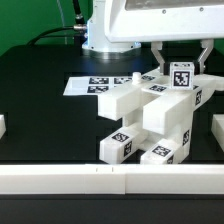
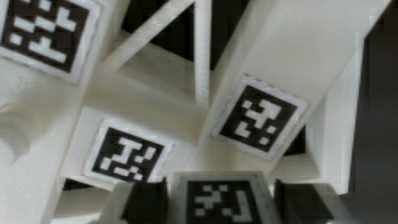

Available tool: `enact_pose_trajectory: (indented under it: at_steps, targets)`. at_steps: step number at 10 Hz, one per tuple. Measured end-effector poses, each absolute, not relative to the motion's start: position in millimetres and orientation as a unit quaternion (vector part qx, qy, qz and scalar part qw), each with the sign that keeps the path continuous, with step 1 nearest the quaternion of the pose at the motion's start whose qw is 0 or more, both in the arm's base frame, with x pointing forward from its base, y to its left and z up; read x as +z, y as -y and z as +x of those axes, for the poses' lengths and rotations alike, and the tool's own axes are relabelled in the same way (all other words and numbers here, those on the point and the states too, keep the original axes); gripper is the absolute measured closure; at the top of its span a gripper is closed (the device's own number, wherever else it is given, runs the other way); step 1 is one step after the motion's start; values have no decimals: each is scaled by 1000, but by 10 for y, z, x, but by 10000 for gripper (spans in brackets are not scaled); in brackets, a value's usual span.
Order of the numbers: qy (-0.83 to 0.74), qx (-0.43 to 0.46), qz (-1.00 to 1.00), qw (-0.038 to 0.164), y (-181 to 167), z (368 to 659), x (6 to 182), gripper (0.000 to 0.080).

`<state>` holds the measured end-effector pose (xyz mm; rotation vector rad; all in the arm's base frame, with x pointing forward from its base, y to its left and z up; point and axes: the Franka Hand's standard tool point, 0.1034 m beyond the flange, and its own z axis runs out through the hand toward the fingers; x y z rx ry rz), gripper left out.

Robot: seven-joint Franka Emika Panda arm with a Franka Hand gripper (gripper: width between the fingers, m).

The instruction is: Assemble chair

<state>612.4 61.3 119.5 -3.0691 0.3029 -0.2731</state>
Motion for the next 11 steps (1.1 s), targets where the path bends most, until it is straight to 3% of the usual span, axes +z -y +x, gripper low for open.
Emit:
enact_pose_trajectory:
  at_steps: [8,11]
  targets:
    - [-113,-88,-989,24,-616,6123,1195,514]
    - [-212,-85,-973,34,-624,6124,1196,514]
